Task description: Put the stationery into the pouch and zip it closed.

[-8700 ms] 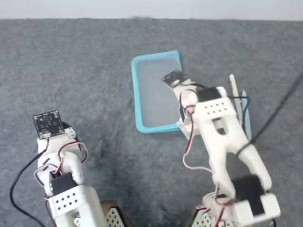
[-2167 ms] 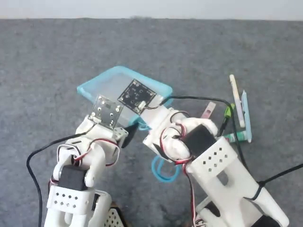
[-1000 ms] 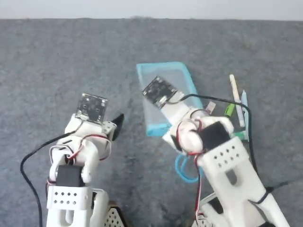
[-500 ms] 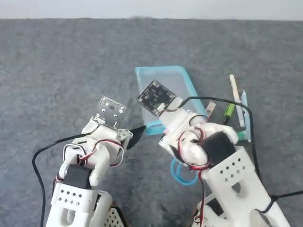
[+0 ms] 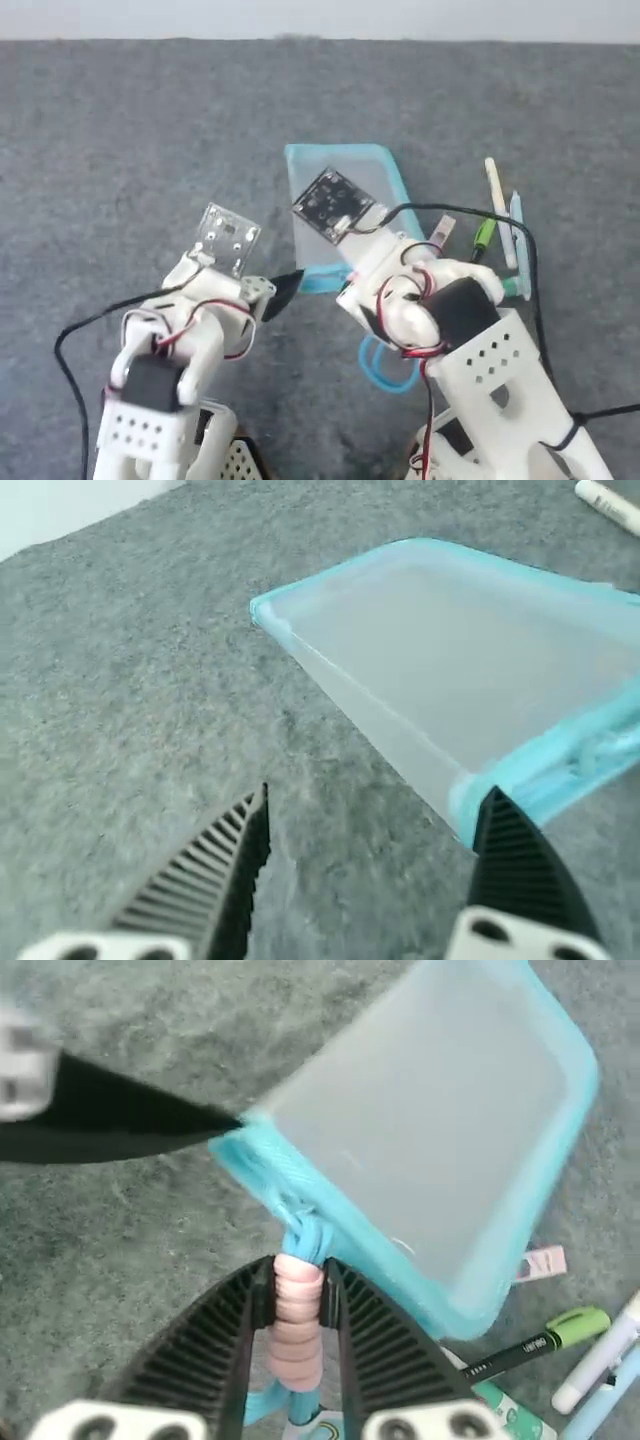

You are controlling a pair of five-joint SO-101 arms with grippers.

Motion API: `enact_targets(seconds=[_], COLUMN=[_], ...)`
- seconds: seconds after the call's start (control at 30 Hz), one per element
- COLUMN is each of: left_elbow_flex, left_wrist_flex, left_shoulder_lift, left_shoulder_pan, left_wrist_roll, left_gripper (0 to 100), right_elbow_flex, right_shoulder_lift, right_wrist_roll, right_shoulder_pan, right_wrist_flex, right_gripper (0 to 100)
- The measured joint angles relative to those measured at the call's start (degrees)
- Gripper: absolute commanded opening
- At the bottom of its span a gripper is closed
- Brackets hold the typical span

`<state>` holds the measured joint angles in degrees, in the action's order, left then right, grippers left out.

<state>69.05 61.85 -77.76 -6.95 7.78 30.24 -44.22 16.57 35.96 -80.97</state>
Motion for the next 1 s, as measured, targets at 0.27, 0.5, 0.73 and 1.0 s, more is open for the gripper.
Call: enact_targets(seconds=[0.27, 0.5, 0.73, 1.0], left_elbow_flex=[1.58, 1.58, 3.25, 6.86], left_wrist_flex=[2.46, 2.11, -5.80, -15.12], left_shoulder_lift=[-11.08, -8.70, -1.85, 3.96], left_shoulder_pan=[-0.44, -4.48, 0.97, 2.02], left_wrist_roll=[1.76, 2.29, 2.29, 2.29], left_gripper=[32, 32, 31, 31], right_elbow_flex=[-1.32, -8.35, -9.05, -9.14], right_shoulder_lift=[0.00, 4.75, 6.68, 6.33], right_wrist_roll=[0.00, -1.49, -1.76, -0.97], right_shoulder_pan=[0.00, -0.18, 2.37, 4.57], right_wrist_flex=[0.79, 0.35, 0.00, -2.29], right_gripper=[0.6, 0.6, 0.6, 0.6])
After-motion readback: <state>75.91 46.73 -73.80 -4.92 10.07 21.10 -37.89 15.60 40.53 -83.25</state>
